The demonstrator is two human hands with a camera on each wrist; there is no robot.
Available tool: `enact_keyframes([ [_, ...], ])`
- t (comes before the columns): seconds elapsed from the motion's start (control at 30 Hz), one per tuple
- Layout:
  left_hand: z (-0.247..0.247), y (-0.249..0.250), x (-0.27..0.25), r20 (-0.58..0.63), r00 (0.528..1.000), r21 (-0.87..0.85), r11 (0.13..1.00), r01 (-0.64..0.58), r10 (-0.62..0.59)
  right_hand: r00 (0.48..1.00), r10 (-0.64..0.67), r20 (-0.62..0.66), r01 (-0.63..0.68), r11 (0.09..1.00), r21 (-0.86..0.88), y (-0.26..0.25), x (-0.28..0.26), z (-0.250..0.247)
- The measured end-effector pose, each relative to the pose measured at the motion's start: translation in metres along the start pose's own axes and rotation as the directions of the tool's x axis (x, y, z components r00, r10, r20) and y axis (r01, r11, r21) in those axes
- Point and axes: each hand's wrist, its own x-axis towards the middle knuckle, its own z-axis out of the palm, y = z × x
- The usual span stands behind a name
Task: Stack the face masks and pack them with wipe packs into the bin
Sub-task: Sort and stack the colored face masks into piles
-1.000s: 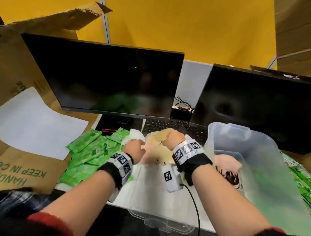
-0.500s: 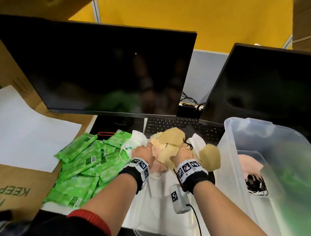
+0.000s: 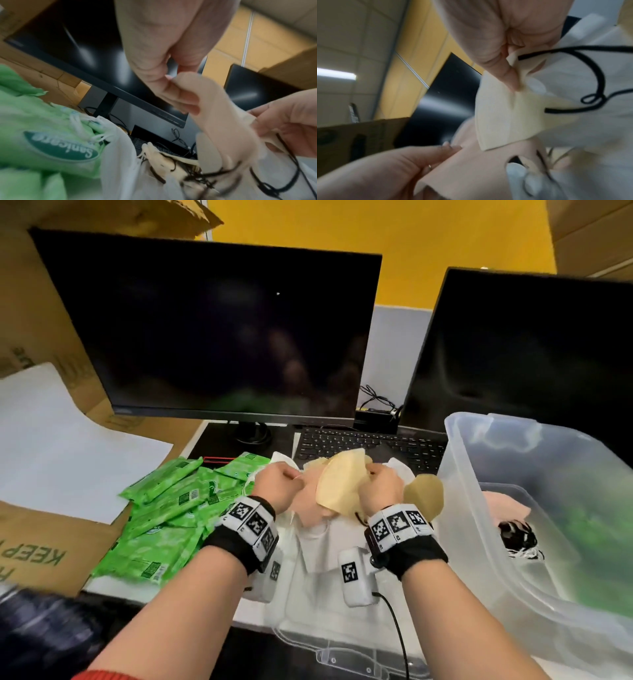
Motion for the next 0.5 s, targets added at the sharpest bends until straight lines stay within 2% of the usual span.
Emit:
enact_keyframes([
  [0.1, -0.007, -0.007, -0.018, -0.049, 0.999, -0.232, 0.973, -0.003, -0.009, 0.989, -0.083, -0.120, 0.110, 0.964, 0.240, 0.002, -0.019, -0.003],
  [0.2, -0.012, -0.016, -0.038, -0.048, 0.999, -0.384, 0.923, -0.037, 0.020, 0.979, -0.157, -0.131, 0.191, 0.934, 0.302, 0.009, -0.038, -0.005],
  [0.33, -0.020, -0.024, -0.067, -0.009, 0.996, -0.478, 0.874, -0.083, 0.090, 0.962, -0.270, -0.037, 0.262, 0.880, 0.396, 0.021, -0.064, -0.005],
  [0.5, -0.029, -0.031, -0.092, 0.097, 0.994, -0.573, 0.820, 0.016, 0.048, 0.952, -0.268, 0.149, 0.177, 0.877, 0.446, 0.036, -0.084, 0.000],
])
